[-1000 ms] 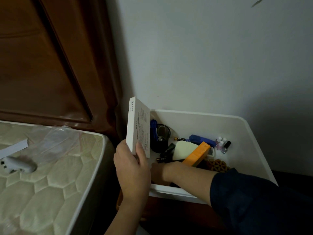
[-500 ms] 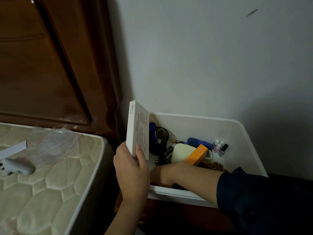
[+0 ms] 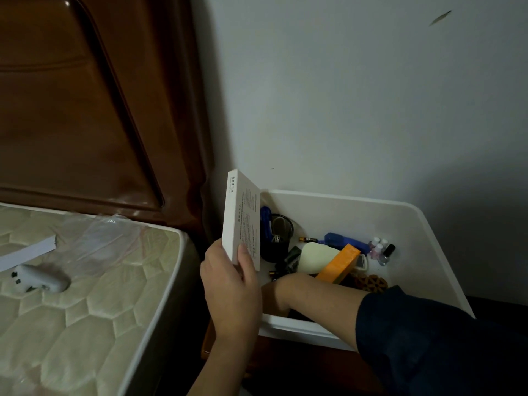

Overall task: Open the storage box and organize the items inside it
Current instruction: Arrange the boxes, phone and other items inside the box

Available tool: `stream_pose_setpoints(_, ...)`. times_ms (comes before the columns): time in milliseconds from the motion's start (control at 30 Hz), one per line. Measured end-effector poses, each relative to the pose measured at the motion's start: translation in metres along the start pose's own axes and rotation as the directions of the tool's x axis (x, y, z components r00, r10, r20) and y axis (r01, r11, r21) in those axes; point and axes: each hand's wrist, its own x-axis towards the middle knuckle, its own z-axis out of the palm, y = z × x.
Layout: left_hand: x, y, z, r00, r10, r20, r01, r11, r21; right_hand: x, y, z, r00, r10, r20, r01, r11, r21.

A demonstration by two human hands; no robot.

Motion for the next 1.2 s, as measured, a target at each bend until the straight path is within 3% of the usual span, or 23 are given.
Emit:
stream_pose_setpoints(67, 0.000, 0.001, 0.000, 1.000, -0.006, 0.004, 0.006, 1.000, -0.009, -0.005, 0.004, -0.004, 0.999, -0.041, 0.028, 0.040, 0.999, 0.010)
stream_pose_setpoints(233, 0.000, 0.002, -0.002, 1.000, -0.009, -0.002, 0.009, 1.000, 0.003, -0.025, 0.025, -0.003, 0.971, -0.210, -0.112, 0.215, 0.976, 0.028)
stream_pose_setpoints(400, 0.001, 0.005, -0.006, 0.999, -0.035, 0.040, 0.037, 0.998, -0.056, -0.043, 0.055, 0.009, 0.977, -0.182, -0.109, 0.163, 0.972, -0.167)
stream_pose_setpoints(600, -0.005, 0.020, -0.030, 0.995, -0.026, 0.095, 0.041, 0.986, -0.159, -0.073, 0.097, 0.025, 0.937, -0.132, -0.323, 0.165, 0.983, 0.076)
stream_pose_setpoints(767, -0.003, 0.036, -0.048, 0.979, 0.060, 0.194, -0.073, 0.996, 0.059, -0.072, 0.105, 0.038, 0.882, -0.076, -0.464, 0.185, 0.963, 0.194)
stream_pose_setpoints(933, -0.006, 0.063, -0.051, 0.927, 0.078, 0.368, -0.225, 0.900, 0.375, -0.066, 0.101, 0.045, 0.830, -0.067, -0.554, 0.226, 0.948, 0.225)
stream_pose_setpoints(1200, 0.003, 0.081, -0.030, 0.902, 0.006, 0.432, -0.272, 0.784, 0.558, -0.058, 0.111, 0.055, 0.799, 0.068, -0.598, 0.248, 0.869, 0.429)
